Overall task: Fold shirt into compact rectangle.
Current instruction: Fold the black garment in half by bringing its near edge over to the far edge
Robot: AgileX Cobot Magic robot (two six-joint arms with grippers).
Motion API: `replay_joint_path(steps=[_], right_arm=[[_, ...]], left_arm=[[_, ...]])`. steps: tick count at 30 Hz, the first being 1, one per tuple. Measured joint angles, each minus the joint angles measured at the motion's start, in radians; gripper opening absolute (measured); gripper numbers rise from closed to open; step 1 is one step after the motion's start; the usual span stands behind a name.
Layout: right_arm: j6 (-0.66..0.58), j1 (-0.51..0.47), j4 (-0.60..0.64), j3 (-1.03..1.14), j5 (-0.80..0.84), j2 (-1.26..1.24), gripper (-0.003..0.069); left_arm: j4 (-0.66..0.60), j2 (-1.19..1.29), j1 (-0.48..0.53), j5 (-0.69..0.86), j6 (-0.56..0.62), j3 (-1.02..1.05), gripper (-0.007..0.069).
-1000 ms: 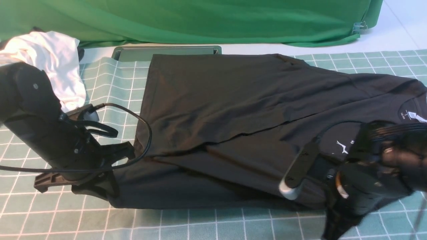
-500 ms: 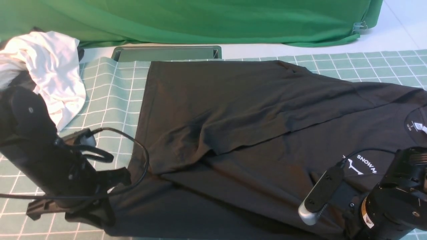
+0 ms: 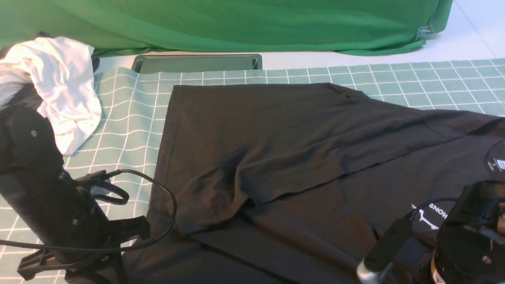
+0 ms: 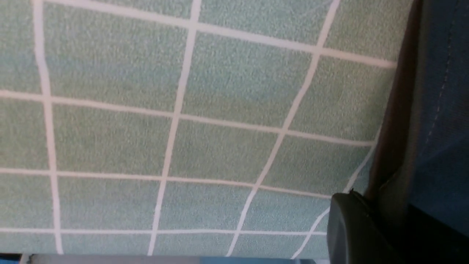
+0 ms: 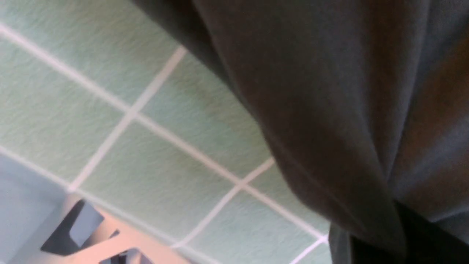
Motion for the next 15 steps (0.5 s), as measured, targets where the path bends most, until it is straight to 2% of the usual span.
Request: replay_joint_path(steps=[3,9,15], right_arm=[[0.018,0.039,0.002,0.001,-0.001,0.0,0.0072],[0.027,0.045,-0.059,-0.016,0.012,0.0,0.0072],[0.024,-0.005,-0.106,-0.099,0.029,0.0,0.0072]], left_arm=[[0.003,-0.04,0.0,0.008,0.0,0.0,0.0022],[0.004,-0.096,0.0,0.004,0.0,-0.005,0.0022],[0.005,-0.096,0.0,-0.033,-0.02,-0.025,0.0022]])
